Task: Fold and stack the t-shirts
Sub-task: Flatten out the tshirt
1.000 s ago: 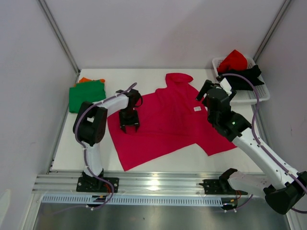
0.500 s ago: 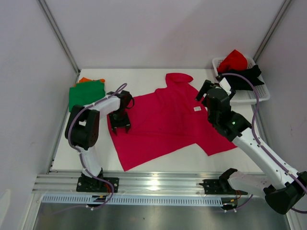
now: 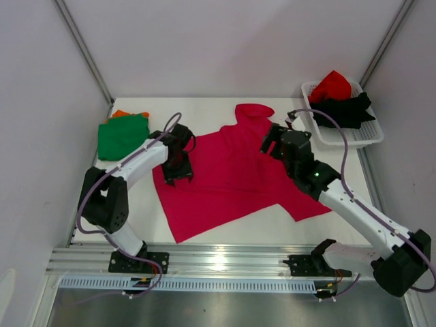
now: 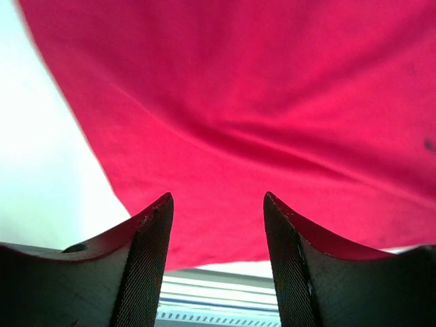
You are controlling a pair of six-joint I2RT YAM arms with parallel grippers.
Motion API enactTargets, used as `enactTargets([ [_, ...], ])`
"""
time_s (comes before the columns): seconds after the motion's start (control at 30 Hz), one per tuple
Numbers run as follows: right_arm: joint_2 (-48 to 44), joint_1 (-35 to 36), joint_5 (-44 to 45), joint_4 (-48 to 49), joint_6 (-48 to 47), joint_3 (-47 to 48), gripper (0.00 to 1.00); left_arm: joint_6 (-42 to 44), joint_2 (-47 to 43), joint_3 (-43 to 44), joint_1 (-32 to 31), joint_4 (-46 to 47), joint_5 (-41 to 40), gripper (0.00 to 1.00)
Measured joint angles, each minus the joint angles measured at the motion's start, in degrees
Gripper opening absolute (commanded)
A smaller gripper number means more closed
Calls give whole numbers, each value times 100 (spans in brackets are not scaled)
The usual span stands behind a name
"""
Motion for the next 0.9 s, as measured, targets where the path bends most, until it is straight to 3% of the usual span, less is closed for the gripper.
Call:
enactTargets([
  [0.23, 1165, 763, -1307, 776, 566, -780, 80, -496, -678, -240, -280, -101, -225, 61],
  [0.4, 1803, 1392, -2065, 1110, 855, -1008, 80, -957, -1893, 103, -208, -378, -1130, 63],
  [0.6, 1880, 1823, -2852, 1576, 1130, -1005, 80, -1384, -3171, 354, 48, -481, -2221, 65],
  [0.9, 3198, 2468, -3604, 2144, 1296, -557, 79, -1482, -2964, 391, 164, -763, -2514, 64],
])
